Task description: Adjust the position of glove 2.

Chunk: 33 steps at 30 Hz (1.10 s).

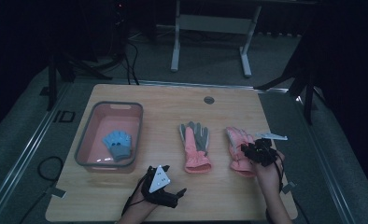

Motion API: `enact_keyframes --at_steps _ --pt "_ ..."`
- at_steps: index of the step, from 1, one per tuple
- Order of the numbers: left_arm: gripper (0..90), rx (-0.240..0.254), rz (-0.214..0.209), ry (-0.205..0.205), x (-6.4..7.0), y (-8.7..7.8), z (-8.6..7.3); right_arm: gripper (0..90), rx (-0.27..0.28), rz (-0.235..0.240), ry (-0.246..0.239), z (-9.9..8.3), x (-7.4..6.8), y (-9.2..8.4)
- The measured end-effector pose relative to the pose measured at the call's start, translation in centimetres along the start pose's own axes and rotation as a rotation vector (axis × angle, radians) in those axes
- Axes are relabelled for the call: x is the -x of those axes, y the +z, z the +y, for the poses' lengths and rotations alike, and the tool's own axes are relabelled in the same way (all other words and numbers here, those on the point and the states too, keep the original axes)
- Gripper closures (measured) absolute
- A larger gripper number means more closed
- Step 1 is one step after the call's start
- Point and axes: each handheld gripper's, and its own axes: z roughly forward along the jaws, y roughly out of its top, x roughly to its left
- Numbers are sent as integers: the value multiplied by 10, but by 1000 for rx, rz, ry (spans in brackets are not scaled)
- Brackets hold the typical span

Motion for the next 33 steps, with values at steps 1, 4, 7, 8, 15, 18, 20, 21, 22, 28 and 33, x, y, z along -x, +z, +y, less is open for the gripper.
enact_keyframes --at_steps 1,4,7,8,15,18,20,21,22,28,33 --pt "21 0 0 0 0 0 0 599 0 0 0 0 0 0" --pt "21 1 2 2 0 0 0 570 -17 77 -66 5 5 -3" --pt "21 -1 -1 -9 0 0 0 571 -16 94 -139 6 11 -7" --pt "21 -5 2 -13 -1 0 0 571 -17 109 -155 7 12 -9" --pt "21 -1 10 -12 0 0 0 568 -34 118 -184 2 17 -2" --pt "21 -1 13 -11 1 -1 0 581 -54 107 -170 -14 25 20" --pt "21 -2 12 -15 1 0 0 669 -43 126 -137 -19 27 25" --pt "21 -3 10 -16 0 0 0 733 -30 126 -154 -21 26 26" --pt "21 -4 10 -16 0 0 0 800 -25 119 -165 -22 24 25" --pt "21 4 12 -25 0 0 0 888 10 78 -128 -12 13 11" --pt "21 4 15 -22 0 0 0 890 91 39 -150 20 -15 -23"
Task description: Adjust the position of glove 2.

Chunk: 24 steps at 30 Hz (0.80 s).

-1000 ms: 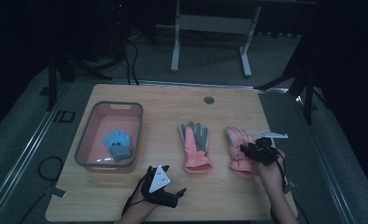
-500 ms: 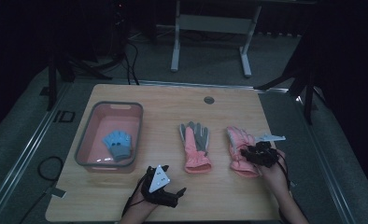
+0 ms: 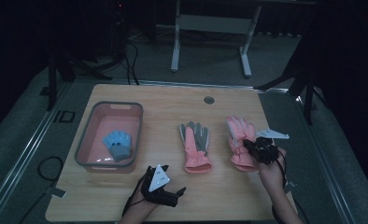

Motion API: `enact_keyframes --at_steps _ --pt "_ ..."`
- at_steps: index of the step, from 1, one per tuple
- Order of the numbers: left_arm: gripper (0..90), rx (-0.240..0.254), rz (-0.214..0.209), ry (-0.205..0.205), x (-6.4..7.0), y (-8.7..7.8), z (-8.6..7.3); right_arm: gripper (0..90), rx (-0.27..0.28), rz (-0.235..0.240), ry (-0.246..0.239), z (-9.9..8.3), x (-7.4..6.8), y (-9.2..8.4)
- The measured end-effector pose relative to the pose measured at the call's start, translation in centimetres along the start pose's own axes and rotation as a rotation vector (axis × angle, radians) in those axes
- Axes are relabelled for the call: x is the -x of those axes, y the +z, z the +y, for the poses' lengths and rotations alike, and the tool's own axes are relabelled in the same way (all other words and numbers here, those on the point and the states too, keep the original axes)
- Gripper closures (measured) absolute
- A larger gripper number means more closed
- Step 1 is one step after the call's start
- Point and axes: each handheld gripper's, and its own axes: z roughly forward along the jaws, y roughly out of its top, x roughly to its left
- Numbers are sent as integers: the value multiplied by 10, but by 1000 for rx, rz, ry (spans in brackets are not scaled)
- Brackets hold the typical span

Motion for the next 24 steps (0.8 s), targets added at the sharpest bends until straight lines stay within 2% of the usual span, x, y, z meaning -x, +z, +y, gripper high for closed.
enact_keyframes --at_steps 1,4,7,9,11,14,15,18,19,21,23,24 --pt "21 -2 3 4 0 0 0 890 7 -5 2 9 -6 -4" --pt "21 -4 7 18 1 0 0 890 38 31 23 34 -26 -14" --pt "21 -1 9 22 1 0 1 890 58 53 13 50 -52 -19" --pt "21 2 15 24 0 -1 1 889 68 59 0 57 -71 -19" --pt "21 8 18 15 -1 -2 1 890 58 87 -9 62 -91 -15" --pt "21 9 22 12 -2 -3 1 889 41 120 -5 66 -112 -8" --pt "21 9 27 12 -2 -3 1 889 33 118 -11 67 -118 -4" --pt "21 14 29 15 -2 -4 1 888 15 165 19 64 -126 3" --pt "21 15 30 15 -2 -4 2 888 9 163 17 63 -129 5" --pt "21 14 30 13 -2 -3 2 888 -11 143 12 60 -133 11" --pt "21 12 30 16 -2 -3 2 888 -19 101 0 56 -136 17" --pt "21 8 32 17 -2 -3 2 888 -25 98 6 54 -135 20"
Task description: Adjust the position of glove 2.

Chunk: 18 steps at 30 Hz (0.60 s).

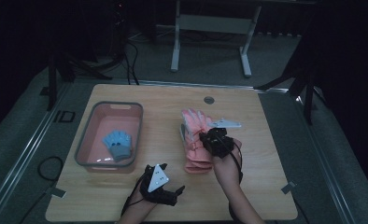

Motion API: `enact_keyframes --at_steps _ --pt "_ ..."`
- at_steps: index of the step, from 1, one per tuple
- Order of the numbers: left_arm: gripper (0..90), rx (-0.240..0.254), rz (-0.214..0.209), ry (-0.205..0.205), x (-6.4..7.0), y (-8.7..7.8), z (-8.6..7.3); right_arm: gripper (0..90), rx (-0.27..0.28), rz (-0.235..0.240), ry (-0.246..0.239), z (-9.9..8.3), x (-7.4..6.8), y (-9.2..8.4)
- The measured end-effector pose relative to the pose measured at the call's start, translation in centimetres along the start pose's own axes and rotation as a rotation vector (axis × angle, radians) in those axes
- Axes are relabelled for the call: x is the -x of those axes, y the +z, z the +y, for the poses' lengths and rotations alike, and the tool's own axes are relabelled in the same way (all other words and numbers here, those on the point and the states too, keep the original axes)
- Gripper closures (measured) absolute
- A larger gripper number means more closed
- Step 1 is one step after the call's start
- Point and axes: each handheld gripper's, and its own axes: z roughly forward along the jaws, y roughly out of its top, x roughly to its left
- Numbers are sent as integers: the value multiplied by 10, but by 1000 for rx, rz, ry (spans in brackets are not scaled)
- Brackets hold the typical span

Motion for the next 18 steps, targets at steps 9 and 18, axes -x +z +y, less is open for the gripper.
enact_keyframes --at_steps 9,18 --pt "21 -11 22 1 1 0 0 884 -78 -31 49 -20 3 35" --pt "21 -17 27 -4 1 1 0 854 -87 -36 35 -31 -2 55"
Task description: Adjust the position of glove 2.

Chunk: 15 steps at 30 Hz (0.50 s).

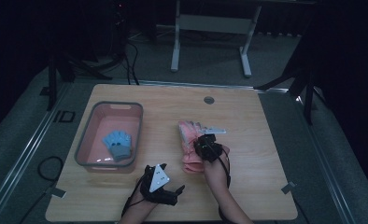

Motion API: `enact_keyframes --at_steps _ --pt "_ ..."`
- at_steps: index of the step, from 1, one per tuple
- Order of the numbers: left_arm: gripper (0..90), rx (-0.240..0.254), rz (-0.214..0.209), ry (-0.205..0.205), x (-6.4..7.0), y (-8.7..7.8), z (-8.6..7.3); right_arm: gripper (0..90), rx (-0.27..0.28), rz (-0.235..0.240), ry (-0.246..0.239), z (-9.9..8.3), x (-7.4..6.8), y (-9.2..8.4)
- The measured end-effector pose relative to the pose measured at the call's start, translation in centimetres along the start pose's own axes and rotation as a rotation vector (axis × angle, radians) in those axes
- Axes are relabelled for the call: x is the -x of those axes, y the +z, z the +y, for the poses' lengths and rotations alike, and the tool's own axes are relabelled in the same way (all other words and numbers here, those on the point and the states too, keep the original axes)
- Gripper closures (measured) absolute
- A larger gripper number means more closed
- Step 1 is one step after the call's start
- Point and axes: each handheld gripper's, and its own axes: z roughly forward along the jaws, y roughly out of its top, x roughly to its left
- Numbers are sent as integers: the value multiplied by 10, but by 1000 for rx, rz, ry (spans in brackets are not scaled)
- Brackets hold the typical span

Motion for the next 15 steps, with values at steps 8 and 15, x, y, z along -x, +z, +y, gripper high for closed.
enact_keyframes --at_steps 8,15 --pt "22 48 -19 -15 0 -8 8 481 65 93 -32 3 8 -19" --pt "39 59 -20 -69 0 -17 33 193 119 201 -84 4 33 -45"
